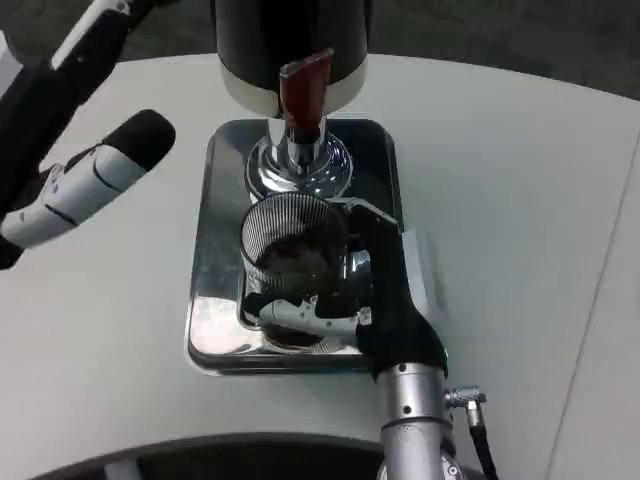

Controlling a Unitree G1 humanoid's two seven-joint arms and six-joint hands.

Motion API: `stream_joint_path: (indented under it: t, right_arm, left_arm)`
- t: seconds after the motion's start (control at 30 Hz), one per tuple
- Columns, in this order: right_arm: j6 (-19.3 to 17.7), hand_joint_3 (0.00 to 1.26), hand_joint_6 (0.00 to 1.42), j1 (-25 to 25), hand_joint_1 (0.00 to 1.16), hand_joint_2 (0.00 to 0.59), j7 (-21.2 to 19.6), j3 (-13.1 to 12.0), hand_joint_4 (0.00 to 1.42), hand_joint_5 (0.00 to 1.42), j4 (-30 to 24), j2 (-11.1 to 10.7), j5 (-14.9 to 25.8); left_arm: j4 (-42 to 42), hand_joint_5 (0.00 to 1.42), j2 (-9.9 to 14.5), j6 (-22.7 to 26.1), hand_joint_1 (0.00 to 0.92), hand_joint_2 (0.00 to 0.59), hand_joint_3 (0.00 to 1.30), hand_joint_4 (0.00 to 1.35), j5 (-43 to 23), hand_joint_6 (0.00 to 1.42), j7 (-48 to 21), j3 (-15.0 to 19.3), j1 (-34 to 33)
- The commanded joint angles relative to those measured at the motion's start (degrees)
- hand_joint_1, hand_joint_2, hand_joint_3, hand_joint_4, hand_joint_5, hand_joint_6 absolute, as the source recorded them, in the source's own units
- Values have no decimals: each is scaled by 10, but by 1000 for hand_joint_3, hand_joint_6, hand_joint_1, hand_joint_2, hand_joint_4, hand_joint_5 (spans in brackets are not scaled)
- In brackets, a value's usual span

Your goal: Grasp the cup under the faucet to collect the drink, then remove the cup.

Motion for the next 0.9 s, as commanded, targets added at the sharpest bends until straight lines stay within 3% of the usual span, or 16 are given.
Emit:
stream_joint_path:
  t: [0.03,0.37,0.9]
  right_arm:
    - [6,812,1218,14,1120,78,8,7,970,942,-45,21,-22]
    - [38,817,1242,55,1120,73,46,18,999,945,-124,9,-59]
    - [76,816,1253,126,1120,77,98,30,1012,956,-237,-10,-83]
  left_arm:
    - [-17,56,5,4,0,208,0,0,1,0,2,3,22]
    - [-55,30,17,6,0,208,0,0,32,0,7,43,113]
    - [-128,0,14,28,0,186,0,0,78,0,13,88,258]
